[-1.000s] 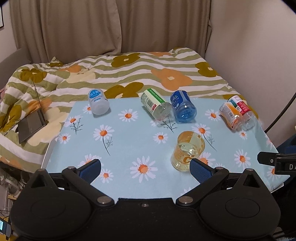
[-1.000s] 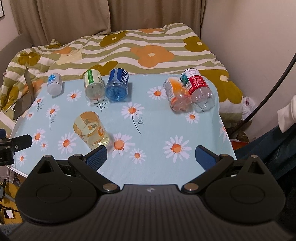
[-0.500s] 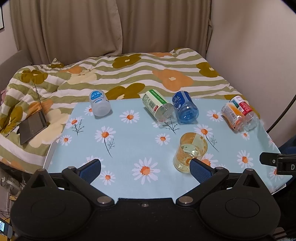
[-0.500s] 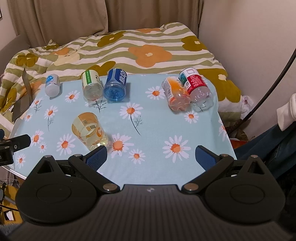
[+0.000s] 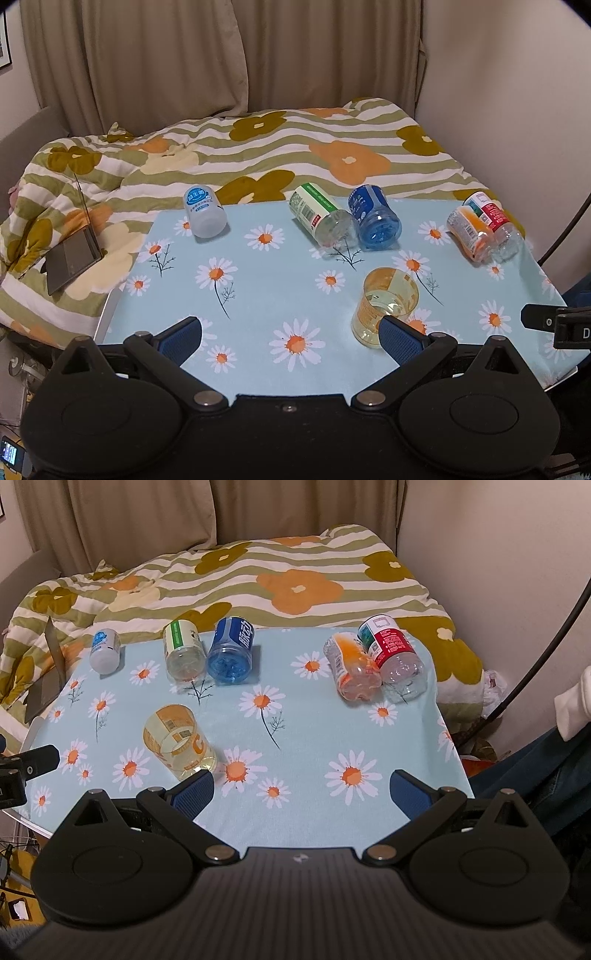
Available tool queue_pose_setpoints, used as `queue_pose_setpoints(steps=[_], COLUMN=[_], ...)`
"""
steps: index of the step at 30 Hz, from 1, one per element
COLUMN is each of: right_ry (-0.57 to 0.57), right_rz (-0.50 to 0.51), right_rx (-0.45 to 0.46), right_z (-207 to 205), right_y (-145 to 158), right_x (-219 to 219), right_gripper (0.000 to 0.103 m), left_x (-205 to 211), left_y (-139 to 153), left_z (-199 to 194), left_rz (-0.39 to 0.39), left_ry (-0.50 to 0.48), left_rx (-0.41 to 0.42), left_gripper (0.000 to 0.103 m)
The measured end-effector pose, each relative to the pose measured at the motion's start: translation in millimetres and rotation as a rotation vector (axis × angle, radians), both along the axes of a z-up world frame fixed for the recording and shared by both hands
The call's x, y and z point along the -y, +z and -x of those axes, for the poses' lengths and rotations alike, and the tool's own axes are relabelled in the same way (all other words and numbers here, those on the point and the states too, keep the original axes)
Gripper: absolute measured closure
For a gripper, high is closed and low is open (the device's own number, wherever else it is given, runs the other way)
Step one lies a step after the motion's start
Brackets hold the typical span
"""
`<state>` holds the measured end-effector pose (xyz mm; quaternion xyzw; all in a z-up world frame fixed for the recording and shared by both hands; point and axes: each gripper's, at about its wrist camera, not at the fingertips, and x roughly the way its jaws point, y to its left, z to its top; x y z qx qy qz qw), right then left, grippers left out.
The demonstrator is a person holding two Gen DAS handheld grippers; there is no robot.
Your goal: Flip cup upright
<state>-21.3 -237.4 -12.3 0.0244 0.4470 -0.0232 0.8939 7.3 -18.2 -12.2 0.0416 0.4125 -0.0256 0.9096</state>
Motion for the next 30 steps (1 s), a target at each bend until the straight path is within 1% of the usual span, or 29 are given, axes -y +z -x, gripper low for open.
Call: queue_pose_setpoints(steps=[13, 20, 27, 30], right_ry=[0.003, 0.002, 0.003, 0.003], right_rz=[-0.002, -0.001, -0.001, -0.001], right_rx=[-0.001, -0.002, -0.001, -0.001], right_z=[-0.9, -1.3, -1.5, -1.2], right_y=[0.9, 1.0, 0.7, 0.7], right_x=[-2.5, -3.2, -3.0, -2.4], right_gripper=[0.000, 0.000, 0.000, 0.000], left_x=[0.6, 1.3, 1.3, 0.8], left_y=[3.9, 5.5, 6.0, 5.6], left_z=[1.1, 0.9, 0.0, -0.1], left_rz=[-0.014, -0.062, -0.062, -0.048], left_ry=[-0.004, 0.015, 0.004, 0.000], left_rx=[0.017, 0.041, 0.051, 0.051], left_gripper=[0.000, 0.000, 0.000, 0.000])
